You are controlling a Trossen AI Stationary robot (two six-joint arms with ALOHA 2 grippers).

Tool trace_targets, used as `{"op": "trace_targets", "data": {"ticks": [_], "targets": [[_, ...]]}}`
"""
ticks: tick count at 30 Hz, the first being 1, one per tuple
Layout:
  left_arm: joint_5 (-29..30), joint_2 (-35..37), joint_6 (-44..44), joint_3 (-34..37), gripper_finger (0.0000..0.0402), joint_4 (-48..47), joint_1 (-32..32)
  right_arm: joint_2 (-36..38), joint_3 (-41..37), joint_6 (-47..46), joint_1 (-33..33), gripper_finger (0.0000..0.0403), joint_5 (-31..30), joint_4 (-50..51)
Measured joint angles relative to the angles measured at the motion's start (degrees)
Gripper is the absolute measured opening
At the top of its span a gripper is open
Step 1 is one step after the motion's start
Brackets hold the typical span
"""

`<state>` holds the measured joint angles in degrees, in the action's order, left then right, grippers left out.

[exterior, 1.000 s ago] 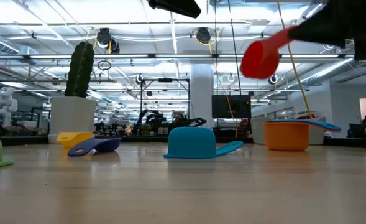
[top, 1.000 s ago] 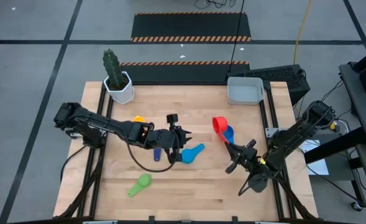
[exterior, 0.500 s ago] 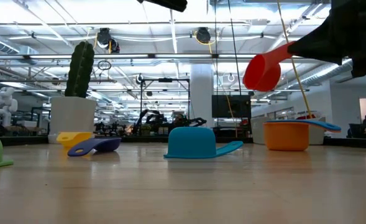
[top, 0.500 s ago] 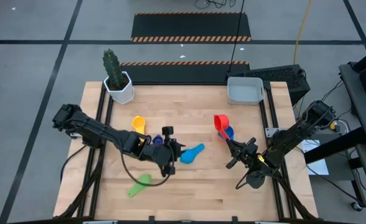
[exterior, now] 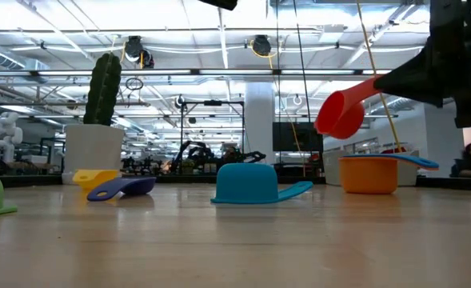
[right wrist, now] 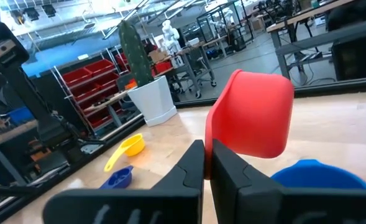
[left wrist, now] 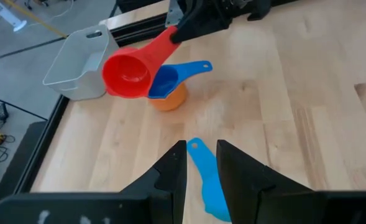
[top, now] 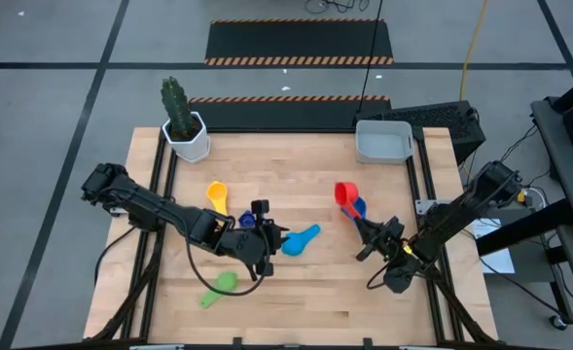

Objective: Nest measuring cups in basket
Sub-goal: Stack the red measuring cup on top of the blue measuring cup

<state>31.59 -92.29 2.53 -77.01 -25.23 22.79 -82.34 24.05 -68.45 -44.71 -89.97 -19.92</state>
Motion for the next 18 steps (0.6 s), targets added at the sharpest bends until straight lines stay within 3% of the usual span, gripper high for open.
{"op": "trace_targets", "data": {"ticks": [18], "targets": [[-0.04, 0.00, 0.83, 0.04, 0.0090, -0.28, 0.02, -1.05, -0.04, 0.15, -0.59, 0.0000, -0.02, -1.28]]}}
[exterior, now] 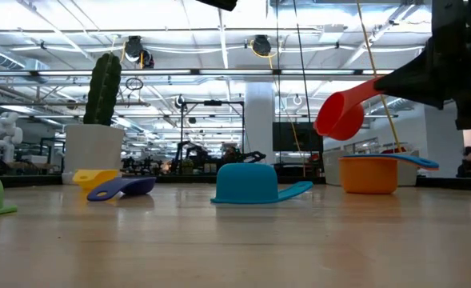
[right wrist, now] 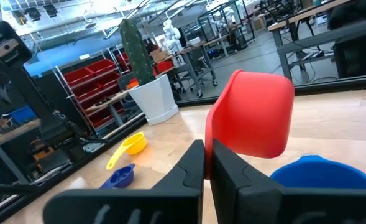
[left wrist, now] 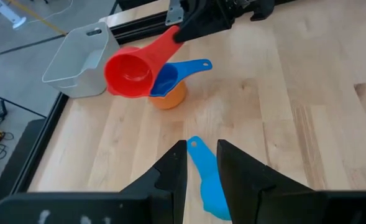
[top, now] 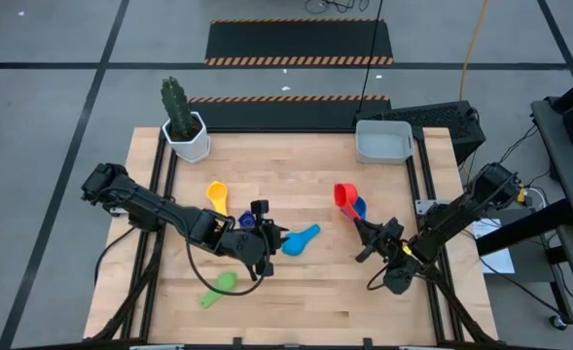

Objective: Nest measuring cups in basket
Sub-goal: Stack the red measuring cup on top of the blue measuring cup

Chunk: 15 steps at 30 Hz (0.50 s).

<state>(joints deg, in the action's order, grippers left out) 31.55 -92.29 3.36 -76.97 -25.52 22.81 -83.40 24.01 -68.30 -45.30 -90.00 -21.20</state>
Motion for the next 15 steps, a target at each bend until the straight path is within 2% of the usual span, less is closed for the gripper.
{"op": "trace_targets", "data": {"ticks": [8, 15], "targets": [[-0.02, 0.00, 0.20, 0.00, 0.0090, 0.00, 0.00, 0.00, -4.88, -8.84, -2.36, 0.0000, 0.00, -0.44], [-0.04, -0.02, 0.25, 0.00, 0.0090, 0.09, 0.00, 0.00, -4.88, -5.15, -2.44, 0.0000, 0.00, -3.17]]}}
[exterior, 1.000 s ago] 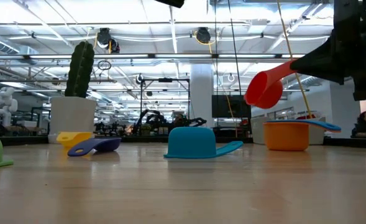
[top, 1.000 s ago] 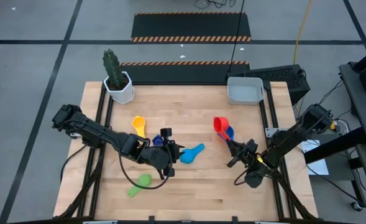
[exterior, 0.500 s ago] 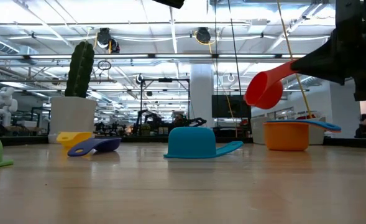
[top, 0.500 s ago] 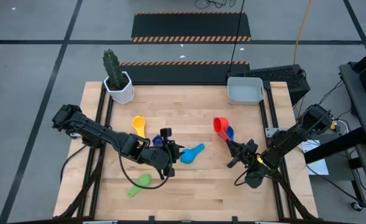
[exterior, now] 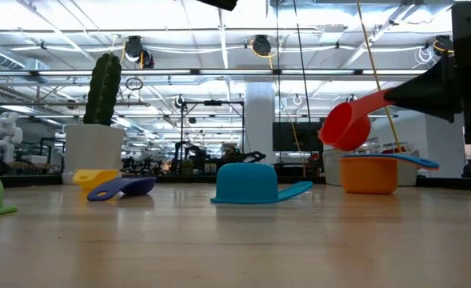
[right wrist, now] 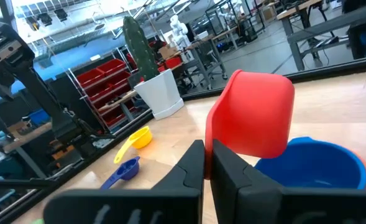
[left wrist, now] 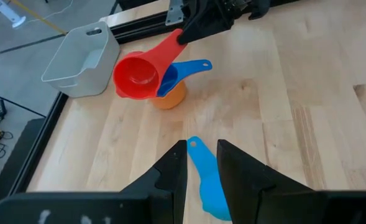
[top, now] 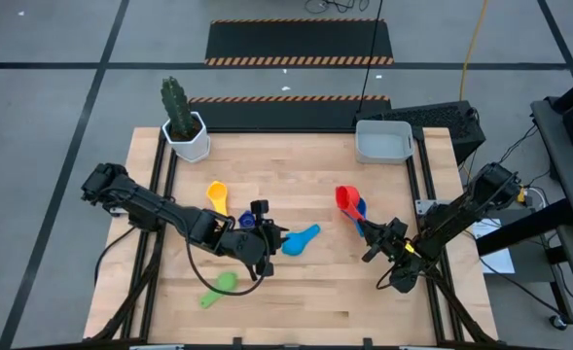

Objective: Nest measuring cups in basket
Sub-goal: Stack the red measuring cup on top of the blue measuring cup

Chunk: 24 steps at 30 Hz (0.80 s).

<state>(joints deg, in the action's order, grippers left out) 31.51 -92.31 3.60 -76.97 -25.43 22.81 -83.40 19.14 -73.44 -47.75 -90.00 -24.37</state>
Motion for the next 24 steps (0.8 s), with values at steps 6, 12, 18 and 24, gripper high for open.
{"op": "trace_targets", "data": {"ticks": [6, 12, 18, 24], "targets": [[-0.01, 0.00, 0.19, 0.00, 0.0090, -0.01, 0.00, 0.00, -0.01, -0.71, 0.00, 0.0000, 0.00, 0.65], [-0.05, 0.00, 0.23, 0.00, 0.0090, 0.00, 0.00, 0.00, -0.09, -0.68, 0.00, 0.0000, 0.00, 0.60], [-0.07, -0.02, 0.39, 0.00, 0.0090, -0.01, 0.00, 0.00, -1.92, -3.93, -0.78, 0.0000, 0.09, 0.52], [-0.11, -0.04, 0.39, 0.00, 0.0090, 0.00, 0.00, 0.00, -3.33, -5.76, -1.97, 0.0005, 0.05, -0.85]]}}
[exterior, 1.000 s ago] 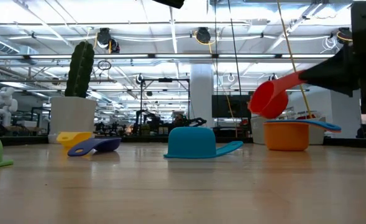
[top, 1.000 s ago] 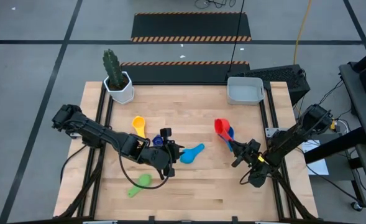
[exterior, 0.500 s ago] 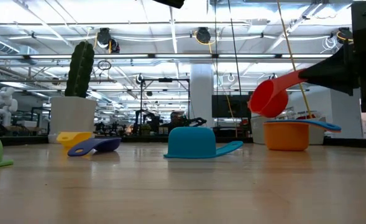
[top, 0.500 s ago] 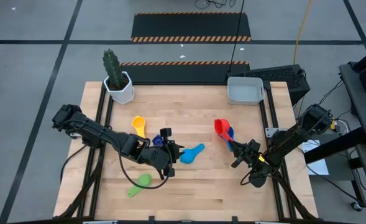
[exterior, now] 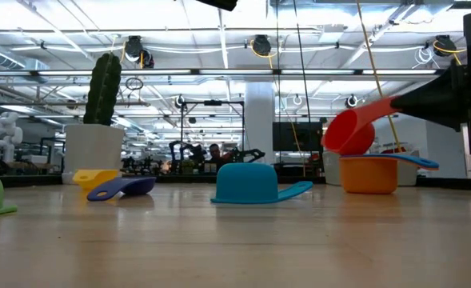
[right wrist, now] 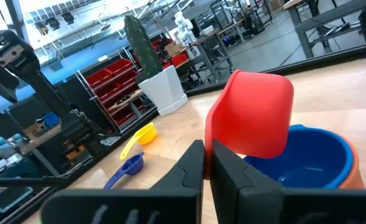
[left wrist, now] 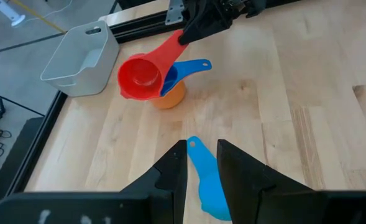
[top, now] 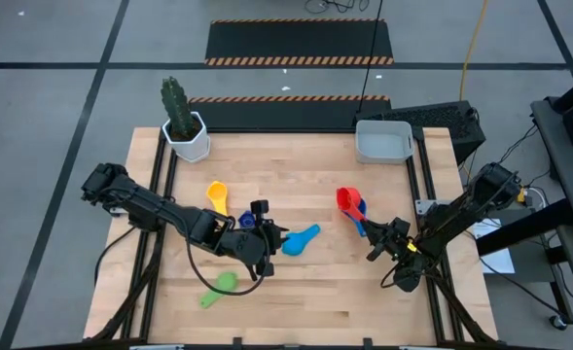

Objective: Nest measuring cups in basket
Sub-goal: Stack the red measuring cup on top of the blue measuring cup

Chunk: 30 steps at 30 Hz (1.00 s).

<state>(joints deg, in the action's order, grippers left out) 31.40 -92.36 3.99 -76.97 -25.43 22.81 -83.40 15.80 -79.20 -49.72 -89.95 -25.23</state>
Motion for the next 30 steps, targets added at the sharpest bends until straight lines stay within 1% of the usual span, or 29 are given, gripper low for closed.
{"op": "trace_targets", "data": {"ticks": [16, 30], "targets": [[0.00, 0.00, 0.28, 0.00, 0.0090, 0.02, 0.00, 0.00, -0.10, -1.44, -0.02, 0.0008, 0.05, -0.29], [0.00, 0.00, 0.63, 0.00, 0.0090, 0.02, 0.00, 0.00, -0.10, -0.74, -0.14, 0.0009, 0.43, -1.21]]}}
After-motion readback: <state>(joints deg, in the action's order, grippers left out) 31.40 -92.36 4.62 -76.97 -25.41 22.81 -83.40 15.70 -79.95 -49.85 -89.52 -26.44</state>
